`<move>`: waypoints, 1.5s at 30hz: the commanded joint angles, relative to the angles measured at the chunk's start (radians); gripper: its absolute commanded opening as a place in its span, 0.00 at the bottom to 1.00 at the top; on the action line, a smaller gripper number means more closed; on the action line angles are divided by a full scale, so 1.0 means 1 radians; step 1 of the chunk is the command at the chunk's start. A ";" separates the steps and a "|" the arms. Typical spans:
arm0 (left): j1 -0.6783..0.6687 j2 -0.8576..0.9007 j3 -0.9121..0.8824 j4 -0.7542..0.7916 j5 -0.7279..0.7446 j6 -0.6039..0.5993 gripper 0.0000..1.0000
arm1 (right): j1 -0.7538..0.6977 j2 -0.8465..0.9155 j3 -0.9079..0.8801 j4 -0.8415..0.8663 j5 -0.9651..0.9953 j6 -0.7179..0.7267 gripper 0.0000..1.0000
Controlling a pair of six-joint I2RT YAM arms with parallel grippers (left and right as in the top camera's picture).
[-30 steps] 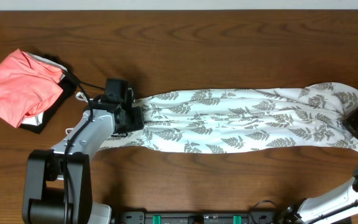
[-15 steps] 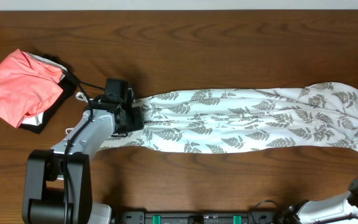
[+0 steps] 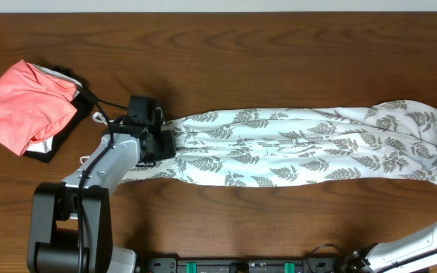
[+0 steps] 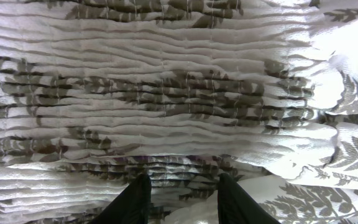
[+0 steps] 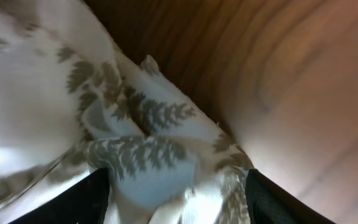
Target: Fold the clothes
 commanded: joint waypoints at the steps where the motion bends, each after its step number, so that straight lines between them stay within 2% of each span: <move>1: 0.000 0.014 -0.004 -0.004 -0.011 -0.002 0.37 | -0.005 0.059 -0.009 0.008 0.005 -0.028 0.70; 12: 0.000 0.014 -0.004 -0.013 -0.011 -0.002 0.36 | 0.005 0.132 -0.009 0.091 -0.261 -0.054 0.70; 34: 0.000 0.014 -0.004 -0.015 -0.011 -0.002 0.37 | -0.030 0.129 0.005 0.058 -0.267 -0.053 0.73; 41: 0.000 0.014 -0.004 -0.017 -0.011 -0.002 0.37 | -0.020 0.130 0.004 0.066 -0.267 -0.053 0.68; 45: 0.000 0.014 -0.004 -0.017 -0.011 -0.002 0.37 | -0.010 0.130 0.004 0.068 -0.268 -0.053 0.55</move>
